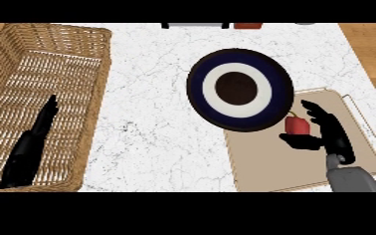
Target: Pick the bell pepper from the tray and place it in the plate
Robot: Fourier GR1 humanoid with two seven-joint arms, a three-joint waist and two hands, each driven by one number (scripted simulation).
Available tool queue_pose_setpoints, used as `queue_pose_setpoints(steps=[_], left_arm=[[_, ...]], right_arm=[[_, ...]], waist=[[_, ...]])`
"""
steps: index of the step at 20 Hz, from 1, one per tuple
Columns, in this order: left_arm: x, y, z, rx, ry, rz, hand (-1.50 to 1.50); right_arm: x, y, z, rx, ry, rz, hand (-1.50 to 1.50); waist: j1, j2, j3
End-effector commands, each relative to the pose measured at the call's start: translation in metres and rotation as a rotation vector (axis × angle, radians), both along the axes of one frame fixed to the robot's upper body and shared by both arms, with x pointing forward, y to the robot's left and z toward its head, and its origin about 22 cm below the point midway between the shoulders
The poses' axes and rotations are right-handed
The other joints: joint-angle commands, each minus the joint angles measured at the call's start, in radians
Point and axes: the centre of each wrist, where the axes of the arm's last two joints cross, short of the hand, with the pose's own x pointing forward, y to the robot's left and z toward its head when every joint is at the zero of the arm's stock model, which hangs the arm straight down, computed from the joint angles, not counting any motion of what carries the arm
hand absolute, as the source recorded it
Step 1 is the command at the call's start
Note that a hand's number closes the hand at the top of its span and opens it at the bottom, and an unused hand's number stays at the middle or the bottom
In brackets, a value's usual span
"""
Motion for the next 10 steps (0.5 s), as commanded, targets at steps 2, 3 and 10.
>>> queue_pose_setpoints(steps=[2,3,10], left_arm=[[-0.012,0.005,-0.012,0.007,0.036,-0.017,0.0],[0.004,-0.008,-0.003,0.022,0.022,0.007,0.0],[0.005,-0.007,0.005,0.008,-0.001,-0.028,0.0]], right_arm=[[0.01,0.007,0.0,0.019,-0.08,0.014,1.5],[0.017,-0.007,0.001,0.018,-0.062,0.025,1.5],[0.034,-0.049,0.022,-0.08,-0.02,0.293,1.5]], waist=[[0.001,0.002,-0.001],[0.0,0.002,-0.001],[0.035,0.018,0.002]])
